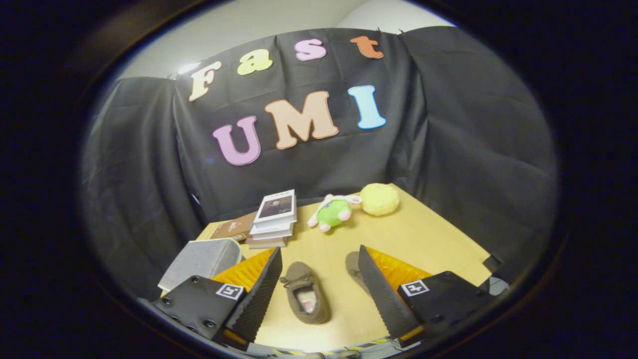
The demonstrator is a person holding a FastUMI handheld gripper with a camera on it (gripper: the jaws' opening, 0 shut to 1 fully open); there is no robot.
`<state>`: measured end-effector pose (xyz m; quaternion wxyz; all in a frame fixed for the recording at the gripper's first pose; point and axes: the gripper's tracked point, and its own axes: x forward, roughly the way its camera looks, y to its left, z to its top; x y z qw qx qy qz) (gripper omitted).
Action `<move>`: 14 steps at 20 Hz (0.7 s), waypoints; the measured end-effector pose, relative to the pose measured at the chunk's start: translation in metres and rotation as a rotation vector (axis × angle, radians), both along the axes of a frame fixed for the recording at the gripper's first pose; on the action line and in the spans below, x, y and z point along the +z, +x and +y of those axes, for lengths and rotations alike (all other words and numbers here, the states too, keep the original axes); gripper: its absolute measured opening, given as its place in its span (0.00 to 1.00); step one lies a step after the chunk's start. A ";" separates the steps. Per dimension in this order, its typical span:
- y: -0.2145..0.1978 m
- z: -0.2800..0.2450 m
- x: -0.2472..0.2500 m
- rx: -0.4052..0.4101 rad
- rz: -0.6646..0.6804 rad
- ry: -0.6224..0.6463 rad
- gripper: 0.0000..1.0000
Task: Open the storage box then place both shoes into the box .Put the left shoe in first, then the right shoe, with the right side of both shoes facing outward in a uniform manner.
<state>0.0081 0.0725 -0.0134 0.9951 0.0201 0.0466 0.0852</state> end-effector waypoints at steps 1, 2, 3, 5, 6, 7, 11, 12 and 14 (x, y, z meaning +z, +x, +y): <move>0.003 0.012 -0.005 0.027 0.021 0.021 0.98; 0.005 0.024 -0.010 0.056 0.043 0.042 0.98; 0.008 0.036 -0.016 0.084 0.067 0.062 0.98; 0.013 0.060 -0.031 0.139 0.128 0.103 0.99; 0.016 0.073 -0.040 0.165 0.164 0.126 0.99; 0.018 0.084 -0.048 0.191 0.203 0.149 0.99; 0.023 0.124 -0.088 0.271 0.376 0.239 0.98; 0.024 0.132 -0.098 0.290 0.424 0.261 0.98; 0.018 0.147 -0.116 0.326 0.526 0.310 0.98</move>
